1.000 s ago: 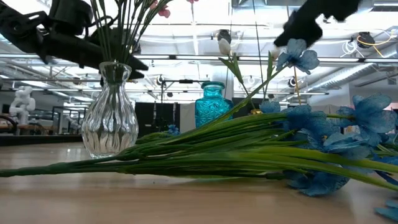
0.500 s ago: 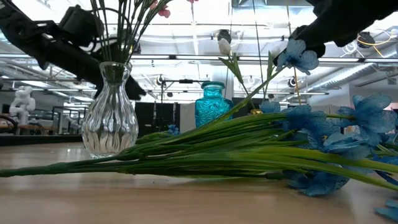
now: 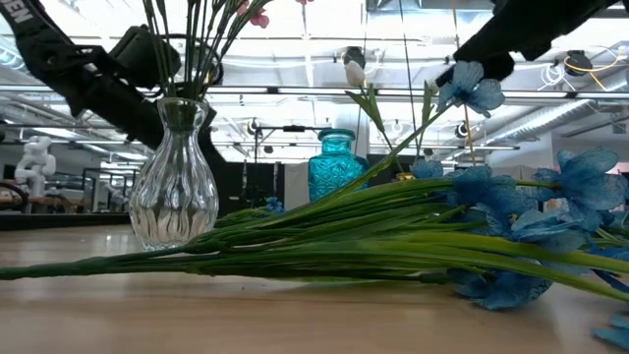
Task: Sort flowers into vase by color
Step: Put the white tulip into the yellow vase
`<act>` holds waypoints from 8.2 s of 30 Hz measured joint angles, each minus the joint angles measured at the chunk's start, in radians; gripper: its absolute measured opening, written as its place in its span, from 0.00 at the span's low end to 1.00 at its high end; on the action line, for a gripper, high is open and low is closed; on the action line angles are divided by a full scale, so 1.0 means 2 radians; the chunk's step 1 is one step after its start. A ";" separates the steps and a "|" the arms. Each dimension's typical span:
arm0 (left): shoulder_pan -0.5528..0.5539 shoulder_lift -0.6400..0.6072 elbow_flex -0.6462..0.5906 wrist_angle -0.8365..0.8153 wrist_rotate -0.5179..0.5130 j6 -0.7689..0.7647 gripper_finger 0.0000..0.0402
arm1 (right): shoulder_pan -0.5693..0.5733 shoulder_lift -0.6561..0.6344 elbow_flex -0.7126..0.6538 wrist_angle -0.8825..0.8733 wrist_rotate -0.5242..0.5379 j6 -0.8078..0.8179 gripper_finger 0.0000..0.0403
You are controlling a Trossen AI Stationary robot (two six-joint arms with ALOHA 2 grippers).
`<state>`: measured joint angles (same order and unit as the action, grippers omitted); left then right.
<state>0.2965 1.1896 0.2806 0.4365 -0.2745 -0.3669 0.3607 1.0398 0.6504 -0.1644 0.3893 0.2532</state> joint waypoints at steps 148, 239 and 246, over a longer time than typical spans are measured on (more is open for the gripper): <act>-0.040 0.000 0.026 -0.068 -0.018 -0.036 0.39 | -0.214 0.062 0.030 0.655 0.068 -0.393 0.00; -0.051 0.000 0.026 -0.067 -0.049 -0.035 0.39 | -0.309 0.218 -0.152 0.850 -0.026 -0.276 0.00; -0.051 0.000 0.026 -0.068 -0.049 -0.035 0.39 | -0.309 0.217 -0.152 0.834 -0.026 -0.276 0.06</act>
<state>0.1940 1.1892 0.3321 0.3005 -0.3729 -0.4370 -0.2565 1.4746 0.3466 1.5044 0.3378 -0.2989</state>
